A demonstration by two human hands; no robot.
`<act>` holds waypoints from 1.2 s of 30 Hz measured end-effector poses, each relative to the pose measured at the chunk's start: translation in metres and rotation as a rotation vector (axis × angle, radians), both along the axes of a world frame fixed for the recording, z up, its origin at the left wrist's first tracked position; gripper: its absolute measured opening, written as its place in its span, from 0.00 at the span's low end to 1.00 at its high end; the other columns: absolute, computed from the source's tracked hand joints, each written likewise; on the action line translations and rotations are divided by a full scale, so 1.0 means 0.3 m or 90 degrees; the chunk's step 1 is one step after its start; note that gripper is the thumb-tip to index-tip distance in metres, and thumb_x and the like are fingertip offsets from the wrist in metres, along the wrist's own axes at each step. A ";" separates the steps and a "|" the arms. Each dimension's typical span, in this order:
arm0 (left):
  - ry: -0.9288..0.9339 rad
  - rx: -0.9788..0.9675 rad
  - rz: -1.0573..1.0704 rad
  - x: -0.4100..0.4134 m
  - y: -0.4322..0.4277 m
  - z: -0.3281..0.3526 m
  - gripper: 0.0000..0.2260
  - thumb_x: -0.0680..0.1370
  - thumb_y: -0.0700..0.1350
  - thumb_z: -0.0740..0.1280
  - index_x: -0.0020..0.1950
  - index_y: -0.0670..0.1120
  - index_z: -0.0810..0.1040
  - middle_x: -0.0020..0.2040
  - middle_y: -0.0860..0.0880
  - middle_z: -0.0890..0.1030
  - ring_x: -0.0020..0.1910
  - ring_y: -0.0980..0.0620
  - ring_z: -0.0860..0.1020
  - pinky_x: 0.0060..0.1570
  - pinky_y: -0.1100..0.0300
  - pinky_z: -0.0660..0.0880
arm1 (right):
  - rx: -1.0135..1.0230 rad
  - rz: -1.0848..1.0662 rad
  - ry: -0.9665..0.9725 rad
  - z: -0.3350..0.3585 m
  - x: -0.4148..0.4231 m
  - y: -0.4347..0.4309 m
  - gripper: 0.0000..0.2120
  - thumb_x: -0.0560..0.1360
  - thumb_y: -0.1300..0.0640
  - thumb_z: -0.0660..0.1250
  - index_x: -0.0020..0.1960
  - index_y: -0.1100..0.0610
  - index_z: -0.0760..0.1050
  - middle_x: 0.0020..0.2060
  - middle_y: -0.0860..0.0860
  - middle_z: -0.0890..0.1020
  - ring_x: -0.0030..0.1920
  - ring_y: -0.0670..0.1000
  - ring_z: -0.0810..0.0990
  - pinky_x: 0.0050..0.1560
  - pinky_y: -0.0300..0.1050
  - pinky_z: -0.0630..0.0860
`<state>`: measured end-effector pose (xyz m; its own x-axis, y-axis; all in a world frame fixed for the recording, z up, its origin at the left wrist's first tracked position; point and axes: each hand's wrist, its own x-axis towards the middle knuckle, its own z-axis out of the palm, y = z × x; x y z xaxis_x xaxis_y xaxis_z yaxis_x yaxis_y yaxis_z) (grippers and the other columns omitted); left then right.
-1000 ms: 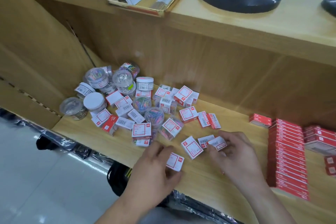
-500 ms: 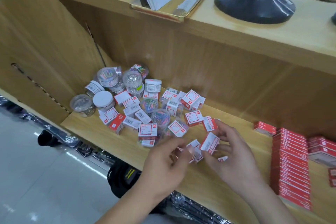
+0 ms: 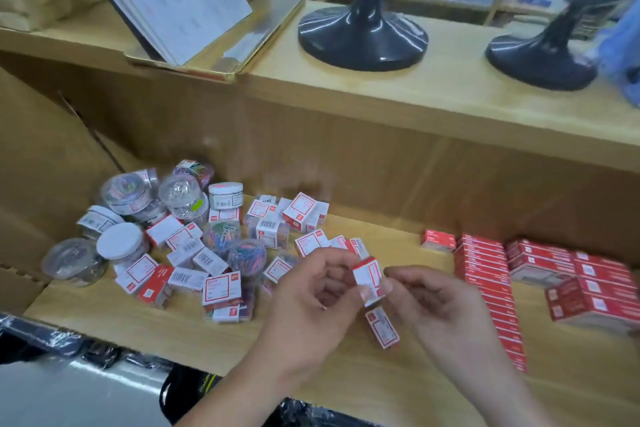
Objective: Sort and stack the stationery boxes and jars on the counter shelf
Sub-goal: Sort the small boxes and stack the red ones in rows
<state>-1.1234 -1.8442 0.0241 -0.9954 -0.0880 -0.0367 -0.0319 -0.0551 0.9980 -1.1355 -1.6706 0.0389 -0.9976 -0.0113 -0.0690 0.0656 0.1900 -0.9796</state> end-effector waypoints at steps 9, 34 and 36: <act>0.444 -0.434 -0.004 -0.041 0.046 -0.047 0.11 0.75 0.40 0.77 0.55 0.50 0.86 0.55 0.61 0.83 0.54 0.56 0.81 0.53 0.53 0.78 | -0.151 -0.050 -0.077 0.059 -0.020 0.018 0.05 0.74 0.66 0.72 0.49 0.63 0.84 0.39 0.59 0.87 0.39 0.56 0.86 0.42 0.48 0.85; -0.067 -0.078 -0.120 -0.140 0.147 -0.056 0.13 0.76 0.48 0.72 0.61 0.53 0.82 0.47 0.48 0.87 0.47 0.45 0.85 0.53 0.43 0.82 | -0.132 -0.031 -0.118 0.039 -0.093 0.214 0.14 0.77 0.75 0.64 0.57 0.63 0.80 0.44 0.60 0.87 0.41 0.59 0.86 0.46 0.49 0.85; -0.074 -0.061 -0.127 -0.142 0.165 -0.053 0.10 0.80 0.42 0.71 0.61 0.50 0.82 0.49 0.48 0.87 0.46 0.45 0.85 0.53 0.40 0.81 | -0.129 -0.025 -0.117 0.042 -0.096 0.228 0.14 0.76 0.75 0.65 0.57 0.63 0.80 0.46 0.59 0.87 0.43 0.59 0.86 0.47 0.49 0.84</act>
